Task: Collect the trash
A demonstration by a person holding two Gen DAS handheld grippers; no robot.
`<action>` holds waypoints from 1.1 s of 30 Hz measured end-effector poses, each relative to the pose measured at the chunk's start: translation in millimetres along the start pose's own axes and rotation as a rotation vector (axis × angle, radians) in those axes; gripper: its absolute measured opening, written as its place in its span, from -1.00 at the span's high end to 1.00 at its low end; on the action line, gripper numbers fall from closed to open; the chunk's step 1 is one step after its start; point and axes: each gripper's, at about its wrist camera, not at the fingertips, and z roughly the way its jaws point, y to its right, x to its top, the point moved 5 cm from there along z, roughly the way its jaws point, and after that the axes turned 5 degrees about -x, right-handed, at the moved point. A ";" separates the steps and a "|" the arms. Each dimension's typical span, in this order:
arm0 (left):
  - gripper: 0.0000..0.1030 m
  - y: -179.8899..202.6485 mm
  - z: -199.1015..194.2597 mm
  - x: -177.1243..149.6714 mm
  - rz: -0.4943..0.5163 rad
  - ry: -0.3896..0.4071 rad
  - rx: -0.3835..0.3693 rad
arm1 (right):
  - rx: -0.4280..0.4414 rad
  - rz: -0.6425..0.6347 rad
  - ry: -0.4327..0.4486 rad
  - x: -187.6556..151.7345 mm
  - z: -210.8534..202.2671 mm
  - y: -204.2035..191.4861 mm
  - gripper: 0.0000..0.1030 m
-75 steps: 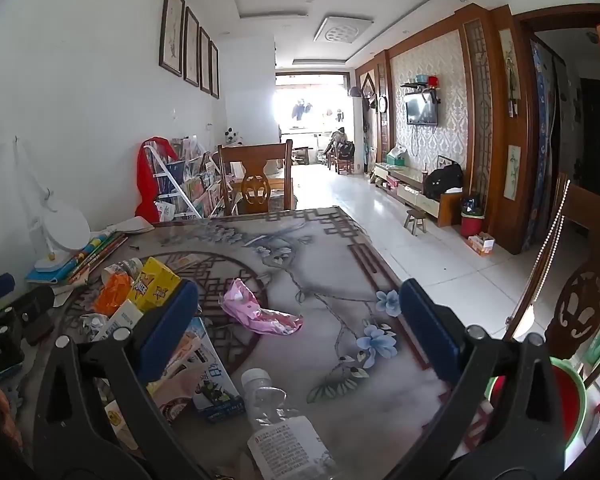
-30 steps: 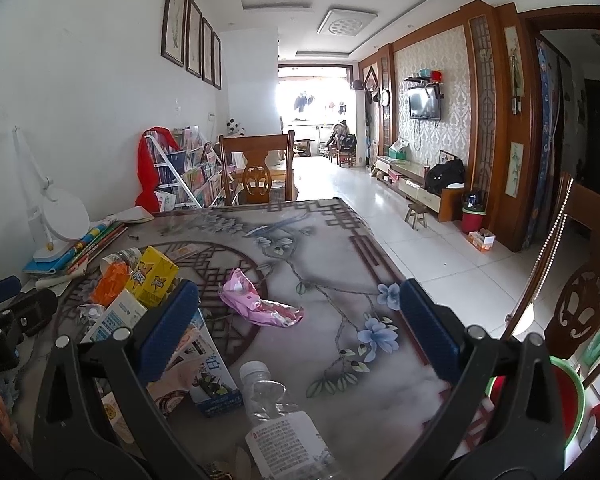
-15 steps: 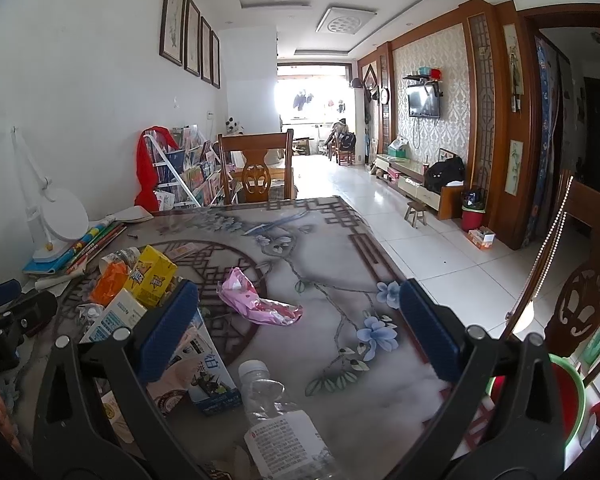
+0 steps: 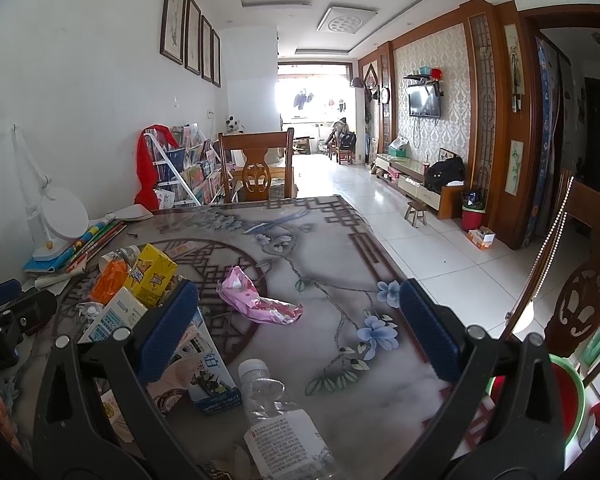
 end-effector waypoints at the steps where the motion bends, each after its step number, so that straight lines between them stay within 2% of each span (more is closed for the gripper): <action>1: -0.85 -0.1 0.0 0.1 0.000 0.000 -0.001 | 0.000 0.001 -0.001 -0.1 0.3 0.0 -0.93; 9: -0.85 1.1 -2.5 -3.2 0.020 -0.013 -0.016 | -0.003 -0.003 -0.007 -1.0 1.5 -2.5 -0.93; 12: -0.85 0.8 -11.1 -0.2 0.052 -0.031 -0.089 | -0.005 -0.012 -0.006 -0.2 -0.6 -2.4 -0.93; 15: -0.84 -0.5 -16.4 0.6 0.070 -0.034 -0.115 | -0.004 -0.010 0.009 2.5 -5.3 -0.5 -0.93; 17: -0.84 8.3 -10.3 -4.4 0.096 -0.085 -0.170 | -0.007 -0.009 0.009 3.3 -6.6 1.2 -0.93; 20: -0.82 28.4 5.6 -20.6 0.164 -0.190 -0.202 | -0.006 0.002 -0.014 2.4 -4.5 4.0 -0.93; 23: -0.62 46.6 17.4 -38.8 0.214 -0.268 -0.210 | -0.001 0.008 -0.051 -1.3 0.6 5.6 -0.93; 25: -0.42 53.7 22.5 -44.8 0.208 -0.293 -0.245 | 0.004 0.013 -0.067 -3.7 3.9 5.5 -0.93; 27: -0.33 67.0 28.5 -54.3 0.225 -0.321 -0.271 | 0.004 0.017 -0.082 -5.6 6.4 5.6 -0.93; 31: -0.33 81.7 46.1 -69.1 0.256 -0.375 -0.280 | -0.026 -0.003 -0.139 -11.7 14.9 5.7 -0.93; 33: -0.33 81.2 53.5 -70.0 0.251 -0.379 -0.268 | -0.067 -0.035 -0.206 -20.5 25.3 5.5 -0.93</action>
